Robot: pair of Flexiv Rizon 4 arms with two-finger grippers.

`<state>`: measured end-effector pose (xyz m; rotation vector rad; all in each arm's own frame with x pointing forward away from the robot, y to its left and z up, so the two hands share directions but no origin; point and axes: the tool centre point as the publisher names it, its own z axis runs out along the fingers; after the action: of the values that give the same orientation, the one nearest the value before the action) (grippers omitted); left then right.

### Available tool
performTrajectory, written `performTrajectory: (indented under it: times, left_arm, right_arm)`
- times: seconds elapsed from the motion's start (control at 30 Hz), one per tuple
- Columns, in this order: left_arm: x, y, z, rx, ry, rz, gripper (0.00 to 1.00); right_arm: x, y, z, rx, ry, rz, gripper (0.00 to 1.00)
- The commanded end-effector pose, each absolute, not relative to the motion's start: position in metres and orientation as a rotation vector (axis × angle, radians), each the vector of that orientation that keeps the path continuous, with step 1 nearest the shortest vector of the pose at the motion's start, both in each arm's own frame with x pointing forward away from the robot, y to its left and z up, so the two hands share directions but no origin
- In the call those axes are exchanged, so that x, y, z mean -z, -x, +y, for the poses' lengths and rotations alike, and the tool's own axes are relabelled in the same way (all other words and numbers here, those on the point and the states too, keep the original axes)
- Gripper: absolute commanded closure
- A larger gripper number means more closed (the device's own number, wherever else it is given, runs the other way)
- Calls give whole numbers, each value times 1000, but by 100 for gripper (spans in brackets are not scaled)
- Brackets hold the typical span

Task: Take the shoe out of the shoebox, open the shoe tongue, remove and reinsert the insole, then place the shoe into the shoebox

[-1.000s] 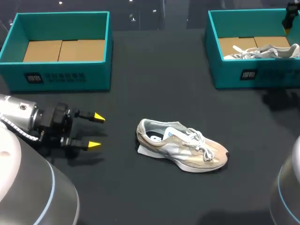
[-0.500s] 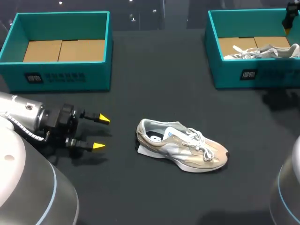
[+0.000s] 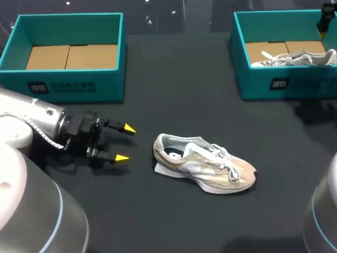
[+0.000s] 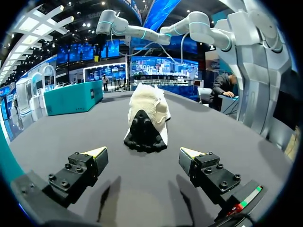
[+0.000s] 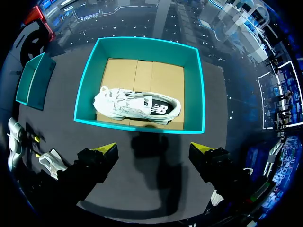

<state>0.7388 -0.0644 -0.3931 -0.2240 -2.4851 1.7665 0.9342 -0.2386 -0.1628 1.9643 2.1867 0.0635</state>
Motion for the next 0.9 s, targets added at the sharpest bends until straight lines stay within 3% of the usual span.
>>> performTrajectory:
  times: [0.03, 0.9]
  left_arm:
    - [400, -748, -74, -1762, 247, -2464, 0]
    - [404, -735, -128, -1778, 317, -2382, 0]
  right_arm:
    - [163, -934, -238, -62, -1965, 2184, 0]
    - [163, -934, -238, -62, -1965, 2184, 0]
